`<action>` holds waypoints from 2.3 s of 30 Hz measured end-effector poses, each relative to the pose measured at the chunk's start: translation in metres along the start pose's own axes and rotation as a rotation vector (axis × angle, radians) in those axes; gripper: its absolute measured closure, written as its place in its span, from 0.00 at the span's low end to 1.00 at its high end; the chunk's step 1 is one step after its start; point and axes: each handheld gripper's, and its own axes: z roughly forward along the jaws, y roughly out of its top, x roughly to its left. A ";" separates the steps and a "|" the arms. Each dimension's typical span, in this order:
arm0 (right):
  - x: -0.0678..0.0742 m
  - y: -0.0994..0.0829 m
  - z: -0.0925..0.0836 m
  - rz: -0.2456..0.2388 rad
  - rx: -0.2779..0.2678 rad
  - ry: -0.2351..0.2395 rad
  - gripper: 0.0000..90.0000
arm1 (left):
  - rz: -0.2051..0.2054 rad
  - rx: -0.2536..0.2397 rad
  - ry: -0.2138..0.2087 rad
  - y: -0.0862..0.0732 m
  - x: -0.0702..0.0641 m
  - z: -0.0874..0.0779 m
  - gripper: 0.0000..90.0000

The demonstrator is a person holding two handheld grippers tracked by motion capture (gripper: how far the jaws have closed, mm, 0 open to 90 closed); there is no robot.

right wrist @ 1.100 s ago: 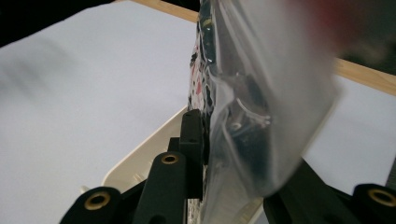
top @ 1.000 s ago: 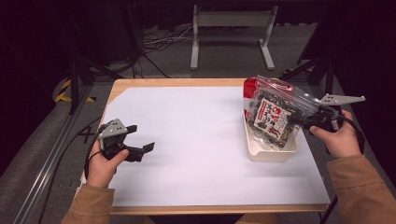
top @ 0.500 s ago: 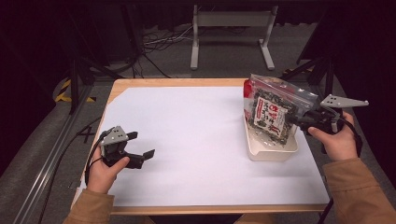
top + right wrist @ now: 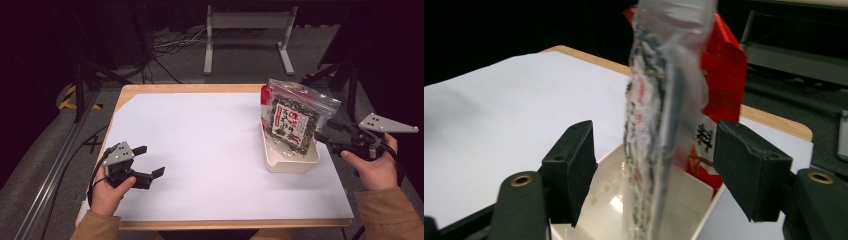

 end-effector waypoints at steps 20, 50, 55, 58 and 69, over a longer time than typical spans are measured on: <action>0.064 -0.016 0.017 -0.084 -0.010 0.153 0.34 | 0.001 -0.038 -0.055 -0.011 -0.010 -0.009 0.04; 0.115 -0.073 0.083 -0.107 0.008 0.269 0.32 | -0.002 -0.057 -0.075 -0.021 -0.009 -0.001 0.05; 0.120 -0.080 0.092 -0.117 0.030 0.273 0.32 | -0.004 -0.055 -0.075 -0.022 -0.008 -0.001 0.04; 0.122 -0.085 0.096 -0.120 0.043 0.274 0.32 | -0.008 -0.052 -0.072 -0.023 -0.007 -0.001 0.04; 0.132 -0.094 0.105 -0.142 0.076 0.272 0.31 | -0.004 -0.043 -0.074 -0.025 -0.008 0.002 0.04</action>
